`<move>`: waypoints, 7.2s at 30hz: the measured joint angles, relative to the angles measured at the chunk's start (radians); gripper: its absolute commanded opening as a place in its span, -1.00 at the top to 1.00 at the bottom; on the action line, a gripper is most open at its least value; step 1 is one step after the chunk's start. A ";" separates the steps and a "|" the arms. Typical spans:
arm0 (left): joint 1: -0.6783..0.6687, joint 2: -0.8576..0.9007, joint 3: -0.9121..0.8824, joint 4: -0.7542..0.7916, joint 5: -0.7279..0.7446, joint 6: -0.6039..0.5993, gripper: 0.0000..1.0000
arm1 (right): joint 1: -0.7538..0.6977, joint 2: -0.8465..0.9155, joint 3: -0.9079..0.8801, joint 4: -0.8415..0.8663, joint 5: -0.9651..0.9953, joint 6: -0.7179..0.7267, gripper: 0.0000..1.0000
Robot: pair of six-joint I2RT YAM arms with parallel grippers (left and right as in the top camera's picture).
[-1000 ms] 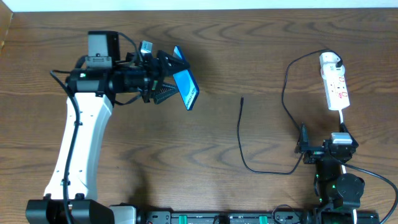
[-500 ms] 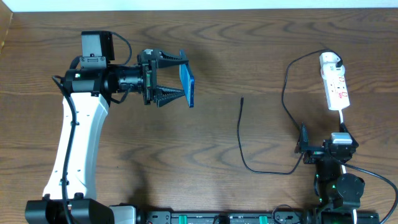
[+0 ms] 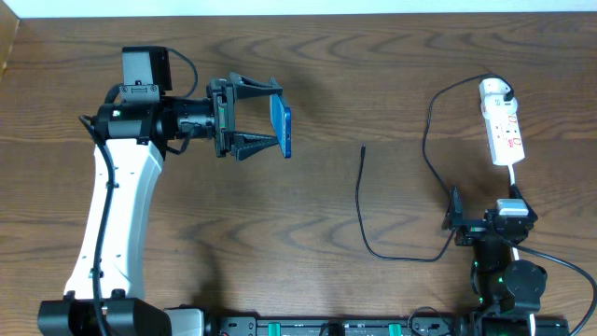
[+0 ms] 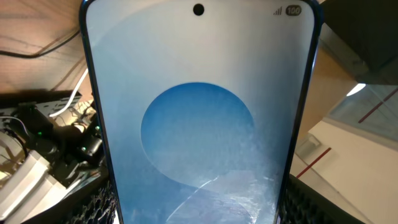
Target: Plug charger to phone and switch on socket
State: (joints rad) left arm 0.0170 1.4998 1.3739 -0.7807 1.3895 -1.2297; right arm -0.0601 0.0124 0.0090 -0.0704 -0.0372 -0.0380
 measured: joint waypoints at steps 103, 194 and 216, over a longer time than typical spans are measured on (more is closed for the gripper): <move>-0.001 0.000 0.000 0.000 -0.184 0.130 0.86 | 0.000 0.000 0.000 0.002 0.000 0.000 -0.98; -0.430 0.048 -0.001 0.031 -1.059 -0.350 0.85 | 0.356 1.388 0.827 0.085 -0.896 0.676 -0.85; -0.517 0.049 -0.001 0.056 -1.082 -0.395 0.85 | 0.410 1.388 0.827 0.060 -0.785 0.596 -0.51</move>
State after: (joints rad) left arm -0.5003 1.5486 1.3727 -0.7242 0.3073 -1.6249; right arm 0.3500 1.4006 0.8356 -0.0109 -0.8219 0.5579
